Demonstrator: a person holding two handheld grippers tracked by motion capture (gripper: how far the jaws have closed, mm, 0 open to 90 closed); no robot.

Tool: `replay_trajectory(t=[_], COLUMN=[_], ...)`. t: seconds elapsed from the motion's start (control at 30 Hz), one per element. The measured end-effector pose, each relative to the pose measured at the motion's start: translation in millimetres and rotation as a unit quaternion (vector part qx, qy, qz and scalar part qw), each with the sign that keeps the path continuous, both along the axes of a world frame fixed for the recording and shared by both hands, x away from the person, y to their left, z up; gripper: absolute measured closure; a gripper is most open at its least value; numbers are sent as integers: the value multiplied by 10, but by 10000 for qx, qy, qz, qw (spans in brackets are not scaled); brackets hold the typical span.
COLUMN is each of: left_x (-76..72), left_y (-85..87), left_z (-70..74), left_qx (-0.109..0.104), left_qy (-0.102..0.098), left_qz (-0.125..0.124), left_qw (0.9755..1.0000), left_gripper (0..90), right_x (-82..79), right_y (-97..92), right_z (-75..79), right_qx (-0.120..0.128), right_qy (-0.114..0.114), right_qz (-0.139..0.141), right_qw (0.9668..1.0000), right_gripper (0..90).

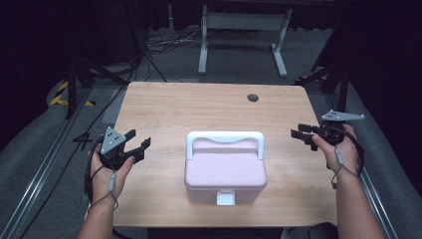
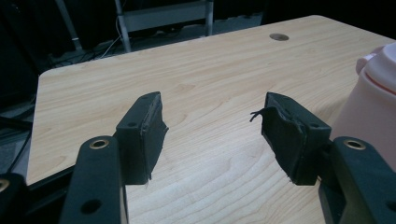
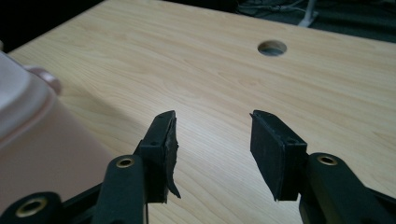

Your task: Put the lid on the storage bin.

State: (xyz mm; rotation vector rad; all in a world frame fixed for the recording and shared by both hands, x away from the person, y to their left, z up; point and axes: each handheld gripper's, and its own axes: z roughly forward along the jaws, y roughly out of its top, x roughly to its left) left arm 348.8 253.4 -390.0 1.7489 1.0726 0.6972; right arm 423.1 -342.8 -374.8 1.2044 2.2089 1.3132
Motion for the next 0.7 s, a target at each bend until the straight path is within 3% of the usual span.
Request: replay_trajectory(t=[0.43,0.63,0.7], left_x=[80,89,94], left_y=[4,8,17], left_z=[-131,-160,-171], left_qx=[68,40,32], left_qy=[138,177,186], left_qz=[29,45,54], left_qw=[9999,9998,9998], left_gripper=[392,391,391], right_x=[141,182,207], right_y=[-24,-17,-5], right_z=[-345,-481,-562], right_qx=[-423,-585,-663], right_qy=[473,328,407], right_qz=[-224,-386,-432], right_qw=[9977,9970,9960], right_gripper=[521,513,513])
